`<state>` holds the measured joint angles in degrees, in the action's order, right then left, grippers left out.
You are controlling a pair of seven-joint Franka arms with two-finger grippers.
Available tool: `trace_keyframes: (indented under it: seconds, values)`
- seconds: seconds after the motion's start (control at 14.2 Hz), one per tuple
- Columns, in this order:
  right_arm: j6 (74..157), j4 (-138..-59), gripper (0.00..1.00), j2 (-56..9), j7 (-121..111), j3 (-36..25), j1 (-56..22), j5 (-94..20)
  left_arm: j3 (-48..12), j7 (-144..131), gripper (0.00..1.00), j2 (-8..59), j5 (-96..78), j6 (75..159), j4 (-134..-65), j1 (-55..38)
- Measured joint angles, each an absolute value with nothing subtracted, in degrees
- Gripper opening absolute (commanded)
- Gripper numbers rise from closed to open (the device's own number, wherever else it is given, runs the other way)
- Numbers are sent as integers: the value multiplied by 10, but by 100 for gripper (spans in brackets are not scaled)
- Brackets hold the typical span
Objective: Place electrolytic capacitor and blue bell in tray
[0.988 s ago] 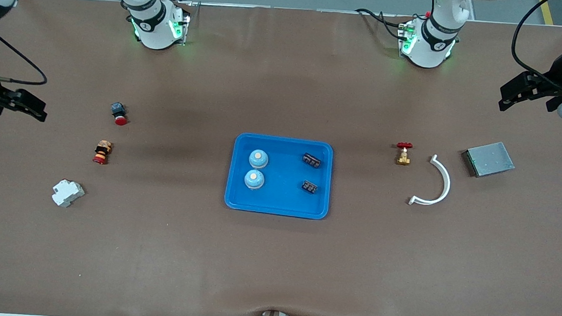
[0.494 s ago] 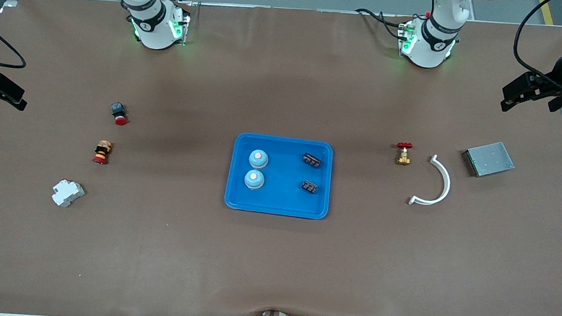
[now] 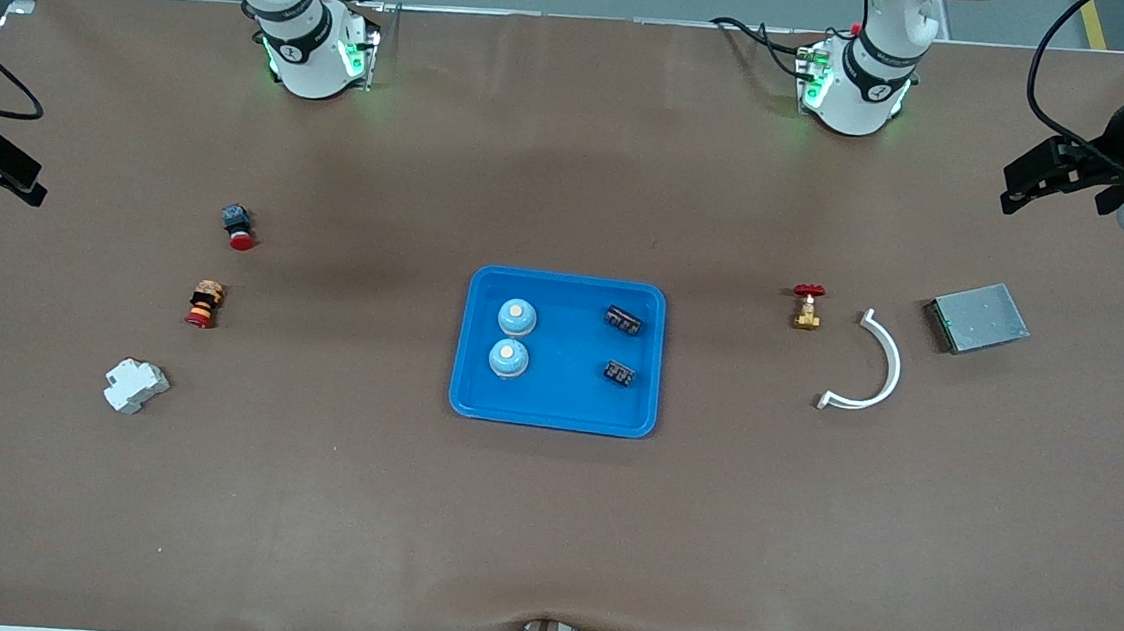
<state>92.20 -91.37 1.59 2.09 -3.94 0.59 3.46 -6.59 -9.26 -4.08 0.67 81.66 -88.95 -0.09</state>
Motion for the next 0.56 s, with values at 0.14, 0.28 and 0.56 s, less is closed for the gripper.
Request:
trace_keyframes:
  seconds: [0.14,0.28,0.56]
  values:
    - [922,-914,100,18,21,-39,6,35,-65,-93,100,-43,7,814,-888,0]
    - [922,-913,100,18,21,-39,6,35,-65,-93,100,-44,7,814,-880,0]
    - [924,-892,100,18,21,-37,6,34,-64,-93,100,-45,7,812,-867,0]
